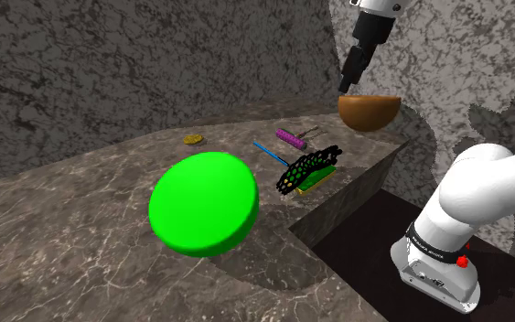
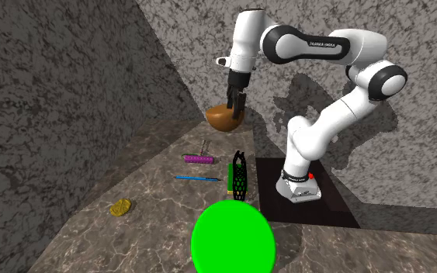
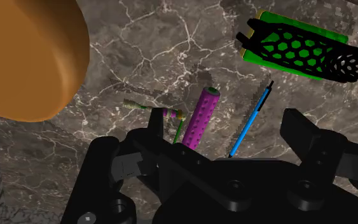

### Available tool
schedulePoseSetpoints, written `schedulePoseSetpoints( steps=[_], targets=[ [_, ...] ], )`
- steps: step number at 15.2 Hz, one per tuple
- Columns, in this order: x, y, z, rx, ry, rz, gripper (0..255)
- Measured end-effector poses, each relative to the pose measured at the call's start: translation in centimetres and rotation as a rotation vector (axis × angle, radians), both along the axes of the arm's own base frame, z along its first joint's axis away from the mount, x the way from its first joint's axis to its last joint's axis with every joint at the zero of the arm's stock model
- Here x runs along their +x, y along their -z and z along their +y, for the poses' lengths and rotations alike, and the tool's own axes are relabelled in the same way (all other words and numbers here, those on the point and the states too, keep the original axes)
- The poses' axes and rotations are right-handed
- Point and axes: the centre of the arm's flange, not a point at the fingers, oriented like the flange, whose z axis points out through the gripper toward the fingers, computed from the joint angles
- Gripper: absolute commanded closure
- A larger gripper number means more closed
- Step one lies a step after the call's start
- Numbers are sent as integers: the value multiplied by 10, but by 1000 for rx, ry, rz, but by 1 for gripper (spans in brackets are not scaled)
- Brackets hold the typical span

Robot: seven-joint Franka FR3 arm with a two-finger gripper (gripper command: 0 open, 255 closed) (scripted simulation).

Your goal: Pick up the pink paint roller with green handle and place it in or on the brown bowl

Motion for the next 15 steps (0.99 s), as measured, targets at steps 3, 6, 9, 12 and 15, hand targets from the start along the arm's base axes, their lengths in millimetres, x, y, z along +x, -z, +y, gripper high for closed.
schedulePoseSetpoints(
  steps=[3,6,9,12,15],
  targets=[
    [10,13,8,-17,7,0,0],
    [32,40,23,-55,22,-2,0],
    [53,64,42,-96,38,-7,0],
    [82,95,57,-137,55,-10,0],
    [108,128,67,-178,71,-14,0]
  ],
)
